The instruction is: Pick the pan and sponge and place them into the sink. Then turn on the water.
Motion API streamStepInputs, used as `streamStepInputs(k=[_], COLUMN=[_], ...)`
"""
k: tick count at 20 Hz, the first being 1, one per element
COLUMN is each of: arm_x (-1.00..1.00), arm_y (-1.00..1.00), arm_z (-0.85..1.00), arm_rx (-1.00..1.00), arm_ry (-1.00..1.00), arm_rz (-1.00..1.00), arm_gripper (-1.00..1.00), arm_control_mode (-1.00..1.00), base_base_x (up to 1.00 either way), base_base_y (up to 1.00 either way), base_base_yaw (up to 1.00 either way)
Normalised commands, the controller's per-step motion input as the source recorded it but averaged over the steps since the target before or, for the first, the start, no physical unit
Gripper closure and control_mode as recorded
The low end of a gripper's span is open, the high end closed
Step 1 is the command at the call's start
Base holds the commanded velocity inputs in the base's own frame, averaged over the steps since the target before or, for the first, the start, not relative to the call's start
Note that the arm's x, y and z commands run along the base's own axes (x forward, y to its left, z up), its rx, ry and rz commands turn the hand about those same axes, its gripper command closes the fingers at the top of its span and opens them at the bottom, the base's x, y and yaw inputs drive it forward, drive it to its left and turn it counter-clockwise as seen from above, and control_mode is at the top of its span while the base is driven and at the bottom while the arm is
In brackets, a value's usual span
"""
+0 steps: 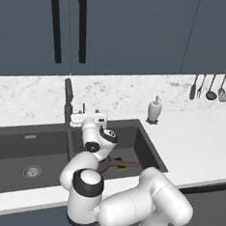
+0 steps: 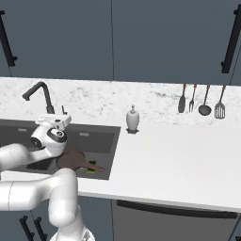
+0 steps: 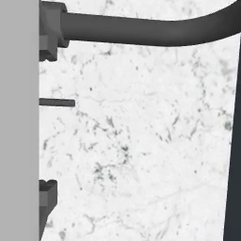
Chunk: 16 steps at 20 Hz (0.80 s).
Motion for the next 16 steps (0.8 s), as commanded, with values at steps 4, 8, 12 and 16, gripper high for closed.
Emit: streamStepInputs(k=[4, 8, 12, 16], arm_x=[0.05, 0.00, 0.01, 0.15], arm_y=[-0.11, -0.46, -0.55, -0.25], arm_z=[-0.10, -0.15, -0.12, -0.07], arm_rx=[-0.13, -0.02, 0.00, 0.00], arm_ry=[0.01, 0.00, 0.00, 0.00], arm_rz=[0.15, 0.06, 0.00, 0.00], arm_gripper=[-1.00, -1.00, -1.00, -1.00], arm_control_mode=[-1.00, -1.00, -1.00, -1.00], base_base_x=[0.00, 0.00, 0.00, 0.00], base_base_y=[0.00, 0.00, 0.00, 0.00], base_base_yaw=[0.00, 0.00, 0.00, 0.00])
